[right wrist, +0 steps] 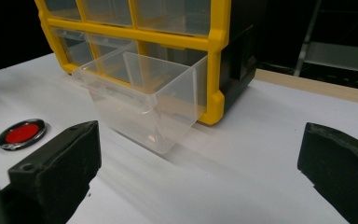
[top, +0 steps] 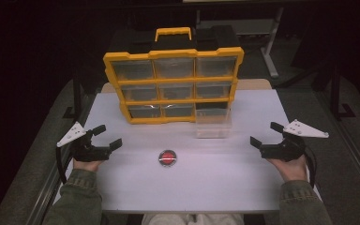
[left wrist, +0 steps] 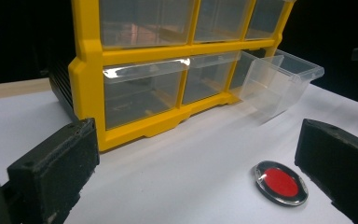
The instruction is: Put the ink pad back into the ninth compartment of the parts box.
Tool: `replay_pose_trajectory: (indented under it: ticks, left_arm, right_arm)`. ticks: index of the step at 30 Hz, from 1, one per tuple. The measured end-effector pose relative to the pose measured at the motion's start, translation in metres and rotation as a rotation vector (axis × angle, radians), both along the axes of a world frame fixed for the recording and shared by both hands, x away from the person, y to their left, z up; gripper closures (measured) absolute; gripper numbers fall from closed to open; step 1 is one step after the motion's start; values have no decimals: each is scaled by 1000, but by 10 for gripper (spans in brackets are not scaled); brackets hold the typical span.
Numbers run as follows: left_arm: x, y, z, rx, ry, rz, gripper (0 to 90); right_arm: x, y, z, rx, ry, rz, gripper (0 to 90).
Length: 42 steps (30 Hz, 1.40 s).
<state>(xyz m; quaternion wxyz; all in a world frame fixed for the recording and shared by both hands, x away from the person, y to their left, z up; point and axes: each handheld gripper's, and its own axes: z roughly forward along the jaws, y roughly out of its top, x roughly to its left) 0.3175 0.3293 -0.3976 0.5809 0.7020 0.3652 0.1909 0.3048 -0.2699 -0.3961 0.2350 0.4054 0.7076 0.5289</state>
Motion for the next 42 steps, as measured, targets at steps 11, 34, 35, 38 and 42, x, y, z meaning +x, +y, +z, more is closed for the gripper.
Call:
replay_pose_trajectory:
  ticks: [11,34,35,38,42]
  left_arm:
    - [-3,-1,9,14,3,-14,0]
    - [5,-23,30,113,16,-79,0]
    - [6,-24,31,117,18,-84,0]
    - [9,-28,31,143,30,-105,0]
    - [11,-33,31,159,41,-120,0]
  right_arm:
    - [0,2,-1,-14,10,4,0]
    - [0,5,-3,-23,24,20,0]
    - [0,5,-3,-23,24,20,0]
    - [1,4,-4,-27,27,21,0]
    - [1,4,-5,-30,35,21,0]
